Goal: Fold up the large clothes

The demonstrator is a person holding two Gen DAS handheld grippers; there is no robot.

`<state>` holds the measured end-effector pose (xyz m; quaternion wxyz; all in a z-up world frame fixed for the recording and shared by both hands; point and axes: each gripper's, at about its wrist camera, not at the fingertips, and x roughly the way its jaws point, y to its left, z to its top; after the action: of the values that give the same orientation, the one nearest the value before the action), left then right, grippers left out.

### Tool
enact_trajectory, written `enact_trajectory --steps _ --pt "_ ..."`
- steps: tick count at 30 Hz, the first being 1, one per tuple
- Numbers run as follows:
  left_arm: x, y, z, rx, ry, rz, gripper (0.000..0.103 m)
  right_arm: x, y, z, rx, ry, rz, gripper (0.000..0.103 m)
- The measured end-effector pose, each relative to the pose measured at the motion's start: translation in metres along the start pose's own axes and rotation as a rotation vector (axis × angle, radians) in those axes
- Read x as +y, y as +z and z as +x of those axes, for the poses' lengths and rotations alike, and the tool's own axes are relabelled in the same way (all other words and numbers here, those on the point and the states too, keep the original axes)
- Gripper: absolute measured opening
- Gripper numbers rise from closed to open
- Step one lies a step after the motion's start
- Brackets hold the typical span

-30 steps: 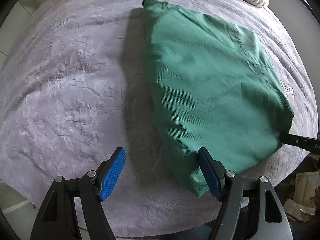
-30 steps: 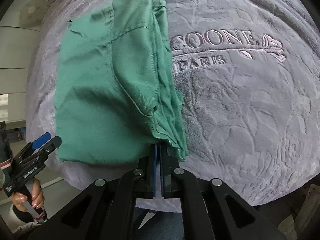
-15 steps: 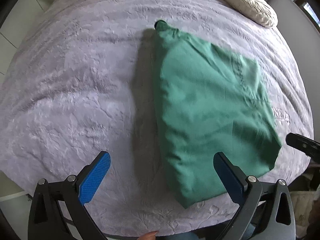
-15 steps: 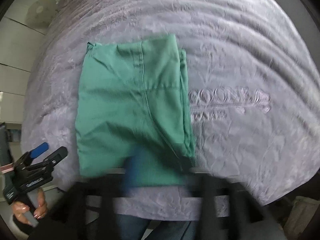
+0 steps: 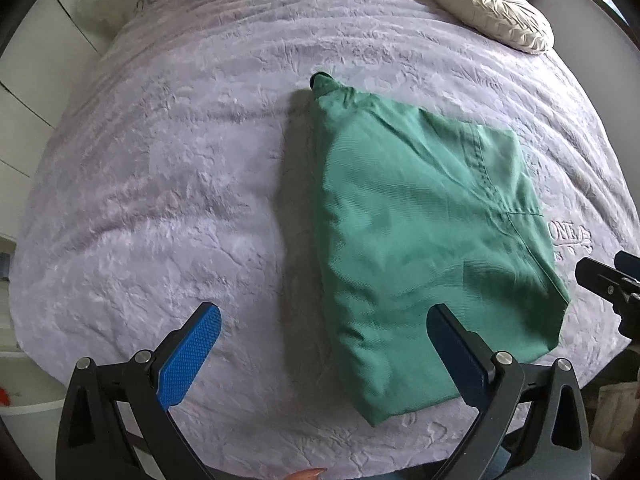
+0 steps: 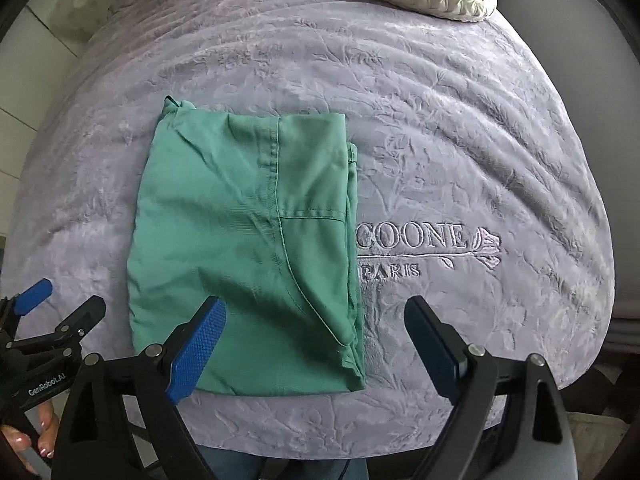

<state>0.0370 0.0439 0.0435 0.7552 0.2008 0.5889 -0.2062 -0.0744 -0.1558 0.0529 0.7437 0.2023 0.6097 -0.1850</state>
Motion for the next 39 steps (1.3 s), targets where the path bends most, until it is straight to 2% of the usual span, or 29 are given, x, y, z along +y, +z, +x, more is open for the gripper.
enact_trajectory --steps 22,39 --pt "-0.012 0.010 -0.005 -0.020 0.035 0.035 0.103 0.002 0.010 -0.002 0.014 -0.019 -0.003 0.093" --pt "-0.011 0.013 -0.003 -0.003 0.022 0.030 0.103 0.002 0.012 0.001 0.016 -0.024 -0.002 0.093"
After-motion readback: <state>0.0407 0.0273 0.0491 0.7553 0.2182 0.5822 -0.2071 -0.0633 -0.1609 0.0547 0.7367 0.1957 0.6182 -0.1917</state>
